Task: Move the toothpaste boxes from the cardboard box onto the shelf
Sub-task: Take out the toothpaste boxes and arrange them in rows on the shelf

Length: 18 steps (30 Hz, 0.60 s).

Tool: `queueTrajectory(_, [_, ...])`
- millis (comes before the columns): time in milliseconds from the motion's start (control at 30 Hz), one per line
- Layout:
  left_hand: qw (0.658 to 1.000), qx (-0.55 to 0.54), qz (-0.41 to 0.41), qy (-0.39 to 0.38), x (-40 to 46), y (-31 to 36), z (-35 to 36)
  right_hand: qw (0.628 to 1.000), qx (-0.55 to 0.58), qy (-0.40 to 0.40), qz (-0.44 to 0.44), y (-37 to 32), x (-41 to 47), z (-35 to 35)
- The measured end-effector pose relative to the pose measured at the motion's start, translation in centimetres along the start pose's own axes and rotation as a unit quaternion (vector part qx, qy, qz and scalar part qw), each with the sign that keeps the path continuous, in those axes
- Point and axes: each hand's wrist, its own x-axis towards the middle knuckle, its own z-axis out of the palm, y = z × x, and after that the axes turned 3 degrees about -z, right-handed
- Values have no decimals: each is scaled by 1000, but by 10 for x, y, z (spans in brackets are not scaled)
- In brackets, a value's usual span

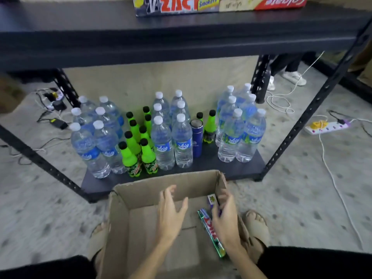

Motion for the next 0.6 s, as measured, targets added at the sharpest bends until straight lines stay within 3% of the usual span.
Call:
queueTrajectory(300, [964,-8,-193,-184,-13,-79,109,975,-73,-76,195,92,-12,42])
queueTrajectory(433, [940,-22,-254,-229,-3,-95,150,964,-122,-109,211,109,-14,46])
queueTrajectory(600, [936,-26,-246,-249,7,-94,165,958,-138,-126,217,118,-6,47])
